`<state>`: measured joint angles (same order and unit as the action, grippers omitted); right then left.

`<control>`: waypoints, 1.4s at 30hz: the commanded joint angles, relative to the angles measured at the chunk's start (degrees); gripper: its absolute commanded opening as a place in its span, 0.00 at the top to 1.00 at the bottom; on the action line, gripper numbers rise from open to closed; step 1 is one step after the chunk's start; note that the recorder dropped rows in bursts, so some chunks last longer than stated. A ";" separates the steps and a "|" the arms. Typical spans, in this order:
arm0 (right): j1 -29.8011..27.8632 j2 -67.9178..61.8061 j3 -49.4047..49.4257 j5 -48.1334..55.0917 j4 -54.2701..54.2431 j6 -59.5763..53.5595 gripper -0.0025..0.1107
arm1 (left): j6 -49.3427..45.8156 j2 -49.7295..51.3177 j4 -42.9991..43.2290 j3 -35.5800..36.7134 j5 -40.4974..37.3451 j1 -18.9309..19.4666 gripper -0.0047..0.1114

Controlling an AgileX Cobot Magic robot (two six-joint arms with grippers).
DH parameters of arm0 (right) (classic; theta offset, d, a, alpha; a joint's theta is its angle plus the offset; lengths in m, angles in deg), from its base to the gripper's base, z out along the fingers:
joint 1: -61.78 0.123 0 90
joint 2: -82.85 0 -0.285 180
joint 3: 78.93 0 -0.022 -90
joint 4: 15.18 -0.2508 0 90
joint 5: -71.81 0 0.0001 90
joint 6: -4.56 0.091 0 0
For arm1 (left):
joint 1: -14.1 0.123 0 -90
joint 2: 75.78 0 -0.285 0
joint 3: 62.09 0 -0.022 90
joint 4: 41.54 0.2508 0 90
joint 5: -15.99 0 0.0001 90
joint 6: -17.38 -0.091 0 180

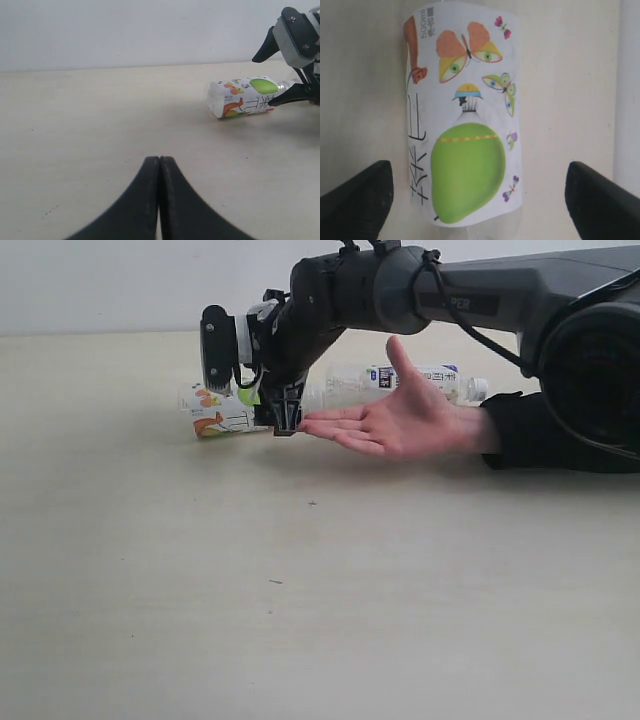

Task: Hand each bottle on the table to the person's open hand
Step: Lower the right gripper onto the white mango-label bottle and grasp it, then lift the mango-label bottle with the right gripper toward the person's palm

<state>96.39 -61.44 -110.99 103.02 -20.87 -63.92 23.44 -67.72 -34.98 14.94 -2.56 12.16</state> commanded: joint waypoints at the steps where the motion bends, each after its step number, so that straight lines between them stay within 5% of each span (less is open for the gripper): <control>1: 0.05 -0.21 -0.34 -1.46 -0.14 -0.52 0.21 | 0.15 -0.27 0.07 0.18 0.27 0.09 0.94; 42: 0.05 -3.26 -0.34 -2.53 0.31 1.67 0.21 | 0.18 -0.27 0.07 0.18 0.27 0.09 0.94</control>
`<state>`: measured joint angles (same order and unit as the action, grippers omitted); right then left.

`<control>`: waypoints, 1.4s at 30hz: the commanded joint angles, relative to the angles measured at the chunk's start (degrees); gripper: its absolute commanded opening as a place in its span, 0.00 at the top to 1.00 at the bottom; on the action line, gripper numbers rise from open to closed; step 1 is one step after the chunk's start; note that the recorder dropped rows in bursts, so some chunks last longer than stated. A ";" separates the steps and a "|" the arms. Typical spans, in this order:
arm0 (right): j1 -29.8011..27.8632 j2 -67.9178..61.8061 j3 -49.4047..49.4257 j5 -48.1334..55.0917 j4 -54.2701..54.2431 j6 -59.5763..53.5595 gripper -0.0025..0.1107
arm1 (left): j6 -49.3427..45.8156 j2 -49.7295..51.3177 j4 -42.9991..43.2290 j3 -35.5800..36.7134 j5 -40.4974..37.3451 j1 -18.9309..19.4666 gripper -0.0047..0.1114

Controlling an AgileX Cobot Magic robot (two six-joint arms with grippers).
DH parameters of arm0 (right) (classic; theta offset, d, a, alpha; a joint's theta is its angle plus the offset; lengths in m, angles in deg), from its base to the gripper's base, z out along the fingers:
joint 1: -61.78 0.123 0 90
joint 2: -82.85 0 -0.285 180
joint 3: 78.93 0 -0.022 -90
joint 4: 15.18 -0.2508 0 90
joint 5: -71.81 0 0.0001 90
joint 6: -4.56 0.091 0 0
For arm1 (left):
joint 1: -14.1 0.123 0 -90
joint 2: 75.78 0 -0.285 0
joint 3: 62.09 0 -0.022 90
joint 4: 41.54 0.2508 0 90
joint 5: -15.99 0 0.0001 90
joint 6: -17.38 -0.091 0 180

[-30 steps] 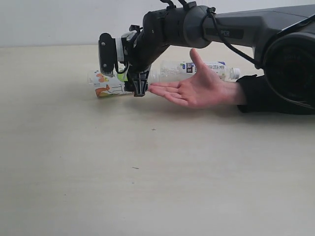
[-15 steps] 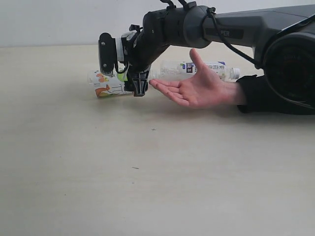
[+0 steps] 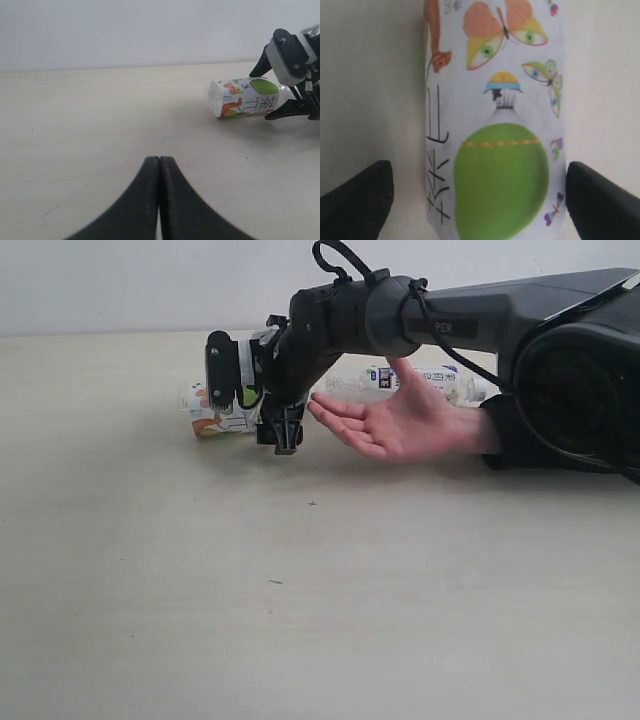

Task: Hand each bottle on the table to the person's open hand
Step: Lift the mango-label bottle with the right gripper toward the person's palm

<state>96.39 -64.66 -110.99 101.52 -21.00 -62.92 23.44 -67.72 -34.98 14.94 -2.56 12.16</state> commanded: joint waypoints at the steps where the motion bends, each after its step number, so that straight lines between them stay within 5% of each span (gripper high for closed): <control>1: 0.05 -0.04 -0.34 -1.03 0.43 0.67 0.21 | 0.18 -0.27 0.07 0.18 0.27 0.09 0.94; 15: 0.05 -0.13 -0.34 -0.59 0.43 0.67 0.22 | 0.18 -0.27 0.07 0.18 0.27 0.09 0.94; 29: 0.05 1.31 -0.34 -1.71 0.03 1.51 0.97 | 0.18 -0.27 0.07 0.18 0.27 0.09 0.94; 42: 0.05 9.08 -0.34 -1.31 0.00 10.95 0.98 | 0.18 -0.27 0.07 0.18 0.27 0.09 0.94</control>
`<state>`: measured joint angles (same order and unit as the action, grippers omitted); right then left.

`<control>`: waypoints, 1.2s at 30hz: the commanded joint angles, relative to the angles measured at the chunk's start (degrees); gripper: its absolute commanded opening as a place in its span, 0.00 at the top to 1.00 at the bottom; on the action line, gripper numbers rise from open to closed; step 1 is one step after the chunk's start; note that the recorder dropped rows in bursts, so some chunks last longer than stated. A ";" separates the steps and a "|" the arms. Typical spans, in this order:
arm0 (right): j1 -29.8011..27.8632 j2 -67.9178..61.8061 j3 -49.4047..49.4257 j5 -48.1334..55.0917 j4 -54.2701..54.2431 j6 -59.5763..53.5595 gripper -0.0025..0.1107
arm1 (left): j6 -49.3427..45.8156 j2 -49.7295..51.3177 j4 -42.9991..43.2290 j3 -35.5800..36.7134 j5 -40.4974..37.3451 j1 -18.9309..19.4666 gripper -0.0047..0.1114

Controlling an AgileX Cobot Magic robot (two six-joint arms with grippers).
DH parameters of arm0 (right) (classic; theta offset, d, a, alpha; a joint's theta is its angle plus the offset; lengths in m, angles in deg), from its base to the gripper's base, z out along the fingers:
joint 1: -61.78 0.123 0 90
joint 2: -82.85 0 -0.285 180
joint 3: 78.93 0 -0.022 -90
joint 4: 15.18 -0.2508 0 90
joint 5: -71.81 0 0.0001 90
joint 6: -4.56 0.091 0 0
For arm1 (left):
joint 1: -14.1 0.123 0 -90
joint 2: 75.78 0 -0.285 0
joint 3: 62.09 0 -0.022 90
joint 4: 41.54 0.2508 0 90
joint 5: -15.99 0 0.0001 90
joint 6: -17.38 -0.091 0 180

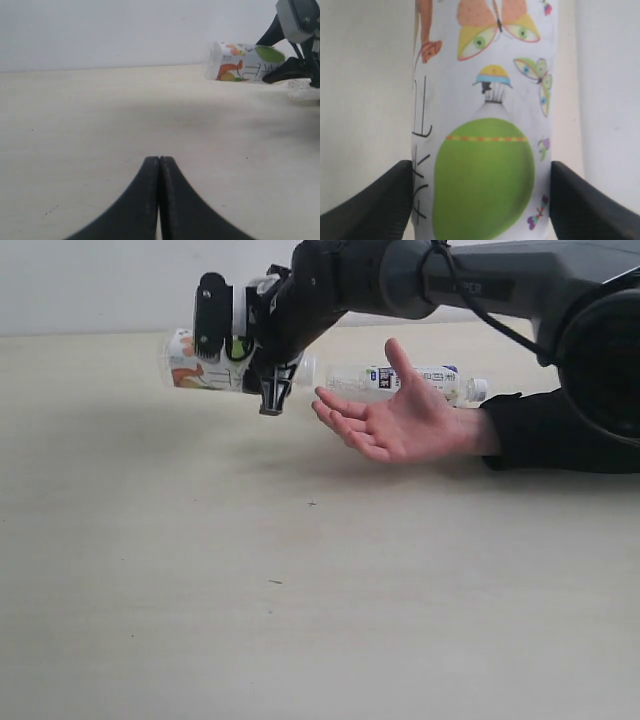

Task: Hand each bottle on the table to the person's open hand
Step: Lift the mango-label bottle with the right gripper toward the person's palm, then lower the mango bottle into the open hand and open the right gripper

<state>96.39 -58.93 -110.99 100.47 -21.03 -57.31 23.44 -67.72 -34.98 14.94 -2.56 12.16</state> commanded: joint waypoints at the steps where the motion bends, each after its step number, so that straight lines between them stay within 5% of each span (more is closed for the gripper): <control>1: 0.05 4.20 -0.34 0.26 0.44 7.11 0.98 | 0.18 -0.27 0.07 0.18 0.27 0.09 0.94; 8: 0.13 9.69 -0.34 6.62 6.99 21.35 0.98 | 0.18 -0.27 0.07 0.18 0.27 0.09 0.94; 15: 1.73 14.35 -0.34 20.87 28.16 46.37 0.98 | 0.18 -0.27 0.07 0.18 0.27 0.09 0.94; 24: 1.59 16.91 -0.34 41.19 31.47 57.85 0.98 | 0.18 -0.27 0.07 0.18 0.27 0.09 0.94; 36: 1.59 17.40 3.58 41.30 23.22 61.87 0.98 | 0.18 -0.27 0.07 0.18 0.27 0.09 0.94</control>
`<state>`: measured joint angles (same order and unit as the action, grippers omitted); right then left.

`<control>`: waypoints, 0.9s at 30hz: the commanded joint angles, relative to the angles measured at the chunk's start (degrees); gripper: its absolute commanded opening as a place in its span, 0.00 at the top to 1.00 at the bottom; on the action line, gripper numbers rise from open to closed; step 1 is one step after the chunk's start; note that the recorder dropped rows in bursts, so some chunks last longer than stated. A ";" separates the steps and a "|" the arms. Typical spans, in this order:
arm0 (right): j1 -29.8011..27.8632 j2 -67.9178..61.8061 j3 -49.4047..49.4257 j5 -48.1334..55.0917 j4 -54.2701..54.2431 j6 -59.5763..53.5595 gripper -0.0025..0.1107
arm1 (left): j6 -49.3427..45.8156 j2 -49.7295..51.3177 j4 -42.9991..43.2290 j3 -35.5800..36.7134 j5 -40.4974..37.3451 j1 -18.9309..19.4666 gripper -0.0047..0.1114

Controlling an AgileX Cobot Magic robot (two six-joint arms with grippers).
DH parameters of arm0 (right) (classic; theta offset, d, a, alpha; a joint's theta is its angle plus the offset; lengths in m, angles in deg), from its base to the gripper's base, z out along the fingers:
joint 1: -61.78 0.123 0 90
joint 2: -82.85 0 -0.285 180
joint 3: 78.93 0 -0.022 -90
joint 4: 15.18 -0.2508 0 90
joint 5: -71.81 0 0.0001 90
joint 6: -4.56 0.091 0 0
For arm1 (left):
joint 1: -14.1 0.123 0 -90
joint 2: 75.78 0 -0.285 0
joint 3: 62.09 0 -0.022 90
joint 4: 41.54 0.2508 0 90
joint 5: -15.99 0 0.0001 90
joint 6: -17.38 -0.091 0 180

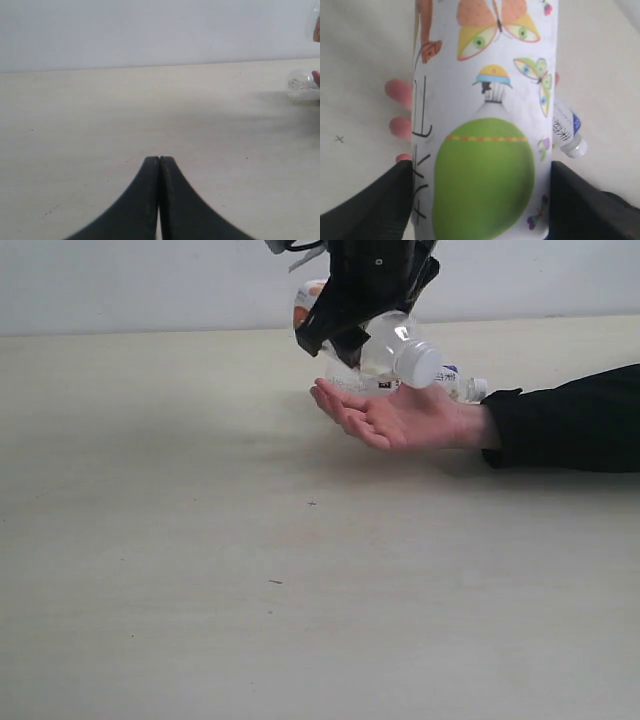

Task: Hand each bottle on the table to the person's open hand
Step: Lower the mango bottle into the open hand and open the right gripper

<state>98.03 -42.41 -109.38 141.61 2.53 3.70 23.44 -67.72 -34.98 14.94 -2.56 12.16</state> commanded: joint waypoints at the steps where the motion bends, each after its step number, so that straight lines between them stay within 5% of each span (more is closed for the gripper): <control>1: -0.27 0.98 2.49 0.16 -0.39 0.86 0.98 | 0.18 -0.27 0.07 0.18 0.27 0.09 0.94; 23: -1.07 0.93 17.02 -9.98 5.16 12.39 0.97 | 0.18 -0.27 0.17 0.18 0.27 0.09 0.94; 27: -1.07 -0.56 17.02 -9.73 5.01 12.39 0.71 | 0.18 -0.27 0.17 0.18 0.27 0.09 0.94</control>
<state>97.27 -42.44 -92.45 131.86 8.08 16.12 23.44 -67.72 -34.98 14.94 -2.56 12.16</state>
